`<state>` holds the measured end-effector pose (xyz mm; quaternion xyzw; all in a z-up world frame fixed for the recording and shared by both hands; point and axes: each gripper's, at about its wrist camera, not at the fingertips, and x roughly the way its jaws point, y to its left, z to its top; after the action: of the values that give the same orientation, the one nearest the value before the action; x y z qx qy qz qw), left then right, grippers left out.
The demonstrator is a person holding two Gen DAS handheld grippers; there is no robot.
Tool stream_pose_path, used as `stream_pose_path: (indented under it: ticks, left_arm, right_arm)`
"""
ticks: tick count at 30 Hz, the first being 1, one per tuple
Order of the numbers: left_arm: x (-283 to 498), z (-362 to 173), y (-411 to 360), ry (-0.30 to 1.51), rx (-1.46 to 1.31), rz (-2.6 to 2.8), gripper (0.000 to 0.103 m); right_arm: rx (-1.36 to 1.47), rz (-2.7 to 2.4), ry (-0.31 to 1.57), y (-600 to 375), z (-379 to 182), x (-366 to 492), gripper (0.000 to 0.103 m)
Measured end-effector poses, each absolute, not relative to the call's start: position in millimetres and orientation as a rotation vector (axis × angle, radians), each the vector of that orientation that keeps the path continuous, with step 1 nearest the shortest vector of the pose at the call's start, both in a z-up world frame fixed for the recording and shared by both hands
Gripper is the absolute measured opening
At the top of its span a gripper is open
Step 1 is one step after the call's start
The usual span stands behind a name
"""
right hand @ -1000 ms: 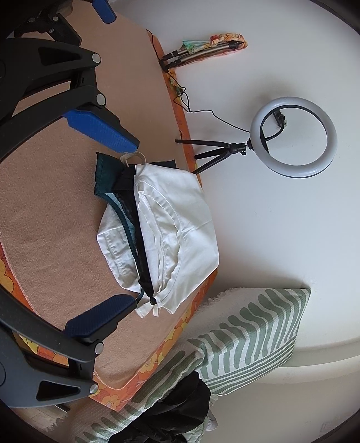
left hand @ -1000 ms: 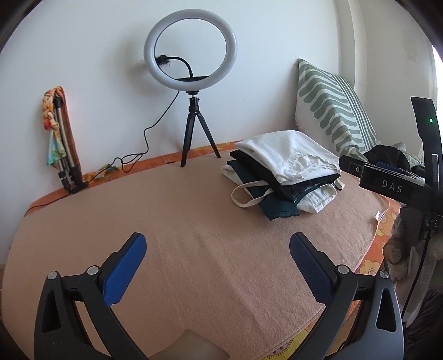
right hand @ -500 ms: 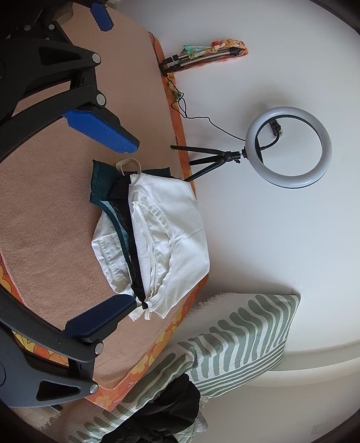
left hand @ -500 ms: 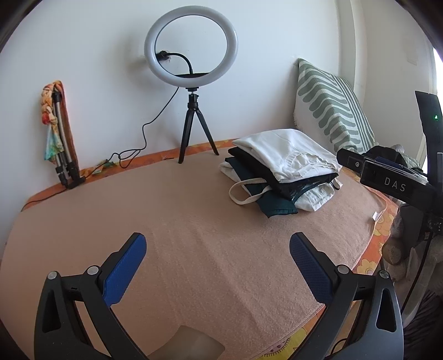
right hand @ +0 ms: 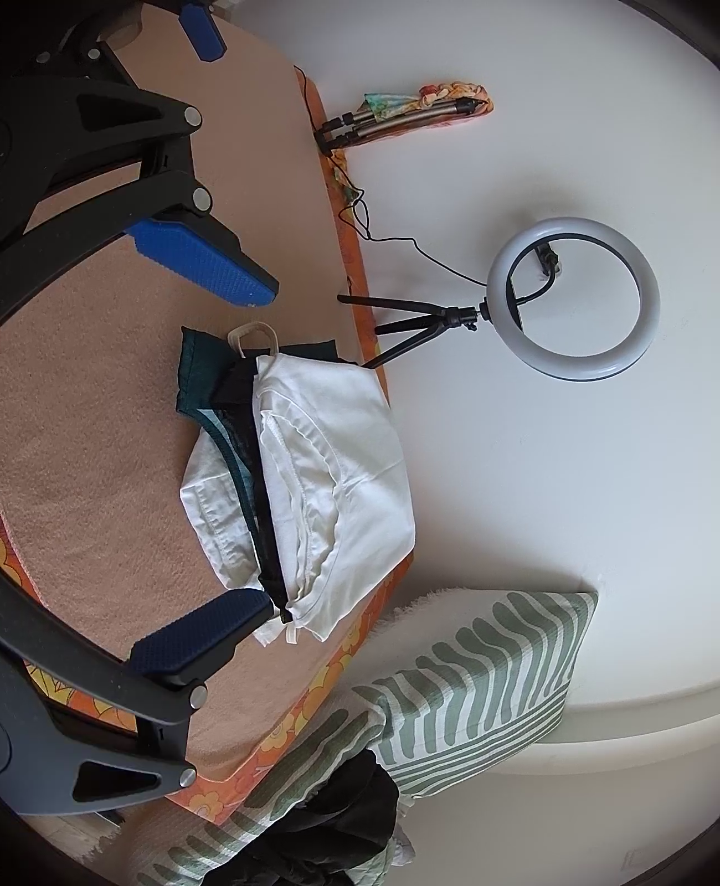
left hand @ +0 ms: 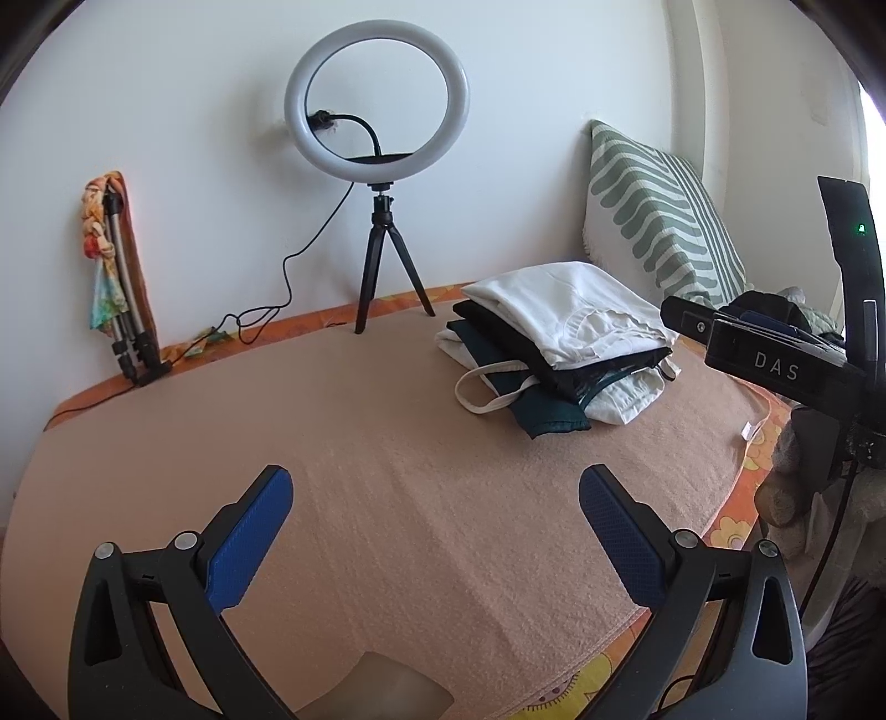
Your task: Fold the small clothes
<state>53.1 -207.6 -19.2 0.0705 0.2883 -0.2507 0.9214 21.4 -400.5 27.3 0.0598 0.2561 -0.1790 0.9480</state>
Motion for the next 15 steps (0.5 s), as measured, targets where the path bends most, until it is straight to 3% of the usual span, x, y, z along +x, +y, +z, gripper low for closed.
stream_pose_path:
  ticks: [15]
  left_arm:
    - [50.5, -18.2, -209.3, 0.58, 0.17, -0.51, 0.103]
  right_arm:
    - [0.112, -0.364, 0.512, -393.9, 30.3, 21.6, 0.103]
